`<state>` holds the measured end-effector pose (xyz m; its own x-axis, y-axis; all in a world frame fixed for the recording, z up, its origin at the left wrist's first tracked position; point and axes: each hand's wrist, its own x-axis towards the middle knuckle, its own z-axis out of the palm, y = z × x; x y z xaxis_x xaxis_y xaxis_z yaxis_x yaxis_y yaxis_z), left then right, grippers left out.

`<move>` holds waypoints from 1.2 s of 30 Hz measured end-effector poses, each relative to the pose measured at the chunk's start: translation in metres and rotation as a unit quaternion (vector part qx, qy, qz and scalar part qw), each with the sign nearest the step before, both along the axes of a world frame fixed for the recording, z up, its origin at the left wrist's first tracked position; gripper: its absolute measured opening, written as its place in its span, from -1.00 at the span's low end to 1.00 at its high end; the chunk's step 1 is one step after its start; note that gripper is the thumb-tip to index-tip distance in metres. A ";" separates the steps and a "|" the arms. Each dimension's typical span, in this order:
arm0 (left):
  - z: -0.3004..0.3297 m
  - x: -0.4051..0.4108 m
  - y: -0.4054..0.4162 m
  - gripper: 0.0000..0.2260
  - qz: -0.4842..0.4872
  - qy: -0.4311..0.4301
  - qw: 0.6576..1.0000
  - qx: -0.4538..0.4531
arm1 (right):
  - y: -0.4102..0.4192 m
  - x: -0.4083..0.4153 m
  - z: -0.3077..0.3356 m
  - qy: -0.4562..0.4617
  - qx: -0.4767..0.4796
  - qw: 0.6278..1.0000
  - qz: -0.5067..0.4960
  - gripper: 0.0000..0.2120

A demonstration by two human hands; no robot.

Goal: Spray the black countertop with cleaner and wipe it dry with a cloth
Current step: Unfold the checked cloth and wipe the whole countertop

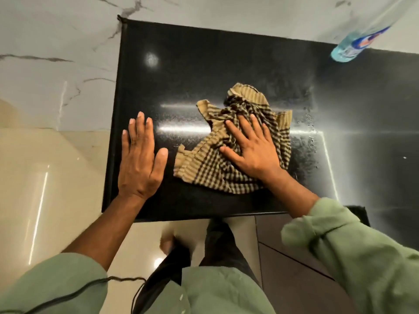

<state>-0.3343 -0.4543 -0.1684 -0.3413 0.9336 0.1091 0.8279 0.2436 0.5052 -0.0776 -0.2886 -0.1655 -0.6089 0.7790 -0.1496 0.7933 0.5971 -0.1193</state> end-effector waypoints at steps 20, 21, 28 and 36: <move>-0.002 0.002 0.000 -0.36 -0.012 -0.035 0.999 0.031 | -0.028 0.064 -0.002 -0.003 -0.017 0.999 -0.041 -0.26; -0.002 0.002 0.001 -0.36 -0.010 -0.032 0.999 0.028 | -0.015 0.070 -0.001 -0.006 -0.017 0.998 -0.053 -0.26; 0.000 0.004 0.004 -0.36 -0.003 -0.006 1.000 -0.003 | 0.074 0.017 0.003 0.003 -0.025 0.993 -0.114 -0.19; 0.002 0.016 0.005 -0.33 -0.009 0.020 0.999 -0.043 | -0.006 0.043 -0.005 0.041 0.003 0.995 0.094 -0.28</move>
